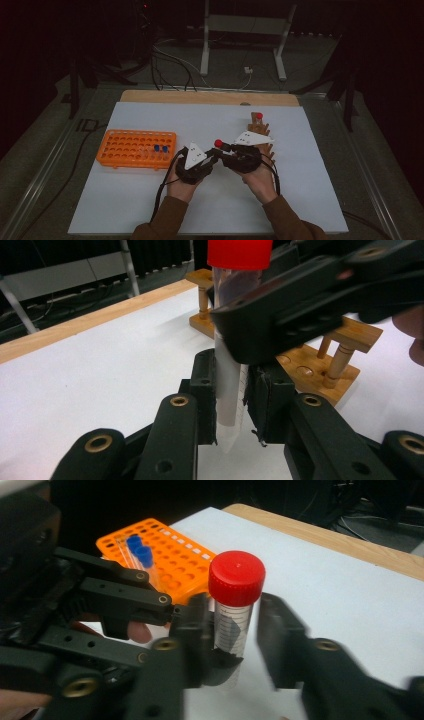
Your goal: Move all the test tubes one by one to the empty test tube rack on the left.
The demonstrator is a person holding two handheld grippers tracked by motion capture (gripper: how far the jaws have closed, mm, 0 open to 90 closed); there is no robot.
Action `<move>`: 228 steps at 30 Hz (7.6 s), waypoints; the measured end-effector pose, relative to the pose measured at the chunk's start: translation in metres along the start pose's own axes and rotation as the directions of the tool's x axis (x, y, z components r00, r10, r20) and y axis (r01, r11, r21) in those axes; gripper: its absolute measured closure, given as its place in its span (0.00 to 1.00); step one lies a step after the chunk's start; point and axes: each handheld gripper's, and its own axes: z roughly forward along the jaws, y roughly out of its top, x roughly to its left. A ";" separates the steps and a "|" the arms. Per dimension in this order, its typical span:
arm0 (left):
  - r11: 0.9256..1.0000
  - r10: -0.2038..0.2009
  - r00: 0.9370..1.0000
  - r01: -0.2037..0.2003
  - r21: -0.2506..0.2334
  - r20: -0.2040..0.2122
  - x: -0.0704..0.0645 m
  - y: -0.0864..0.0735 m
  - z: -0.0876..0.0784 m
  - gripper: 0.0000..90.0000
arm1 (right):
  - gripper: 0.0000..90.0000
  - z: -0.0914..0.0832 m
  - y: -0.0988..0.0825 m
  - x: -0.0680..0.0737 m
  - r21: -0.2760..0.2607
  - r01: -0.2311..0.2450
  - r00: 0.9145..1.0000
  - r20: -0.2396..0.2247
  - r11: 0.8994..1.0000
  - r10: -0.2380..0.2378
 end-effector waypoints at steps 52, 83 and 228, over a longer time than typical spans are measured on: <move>0.991 -0.129 0.981 0.124 -0.039 -0.143 0.060 -0.023 -0.085 0.83 | 0.00 -0.046 -0.027 -0.051 -0.029 -0.041 0.973 0.224 0.999 0.047; 0.981 -0.194 0.901 0.172 -0.092 -0.388 0.116 -0.056 -0.149 0.83 | 0.00 -0.062 -0.033 -0.062 -0.053 -0.063 0.964 0.255 0.997 0.074; 0.995 -0.091 0.983 0.082 -0.062 -0.159 0.049 -0.018 -0.077 0.05 | 0.83 -0.021 0.009 -0.059 -0.036 0.010 0.982 0.190 0.999 -0.003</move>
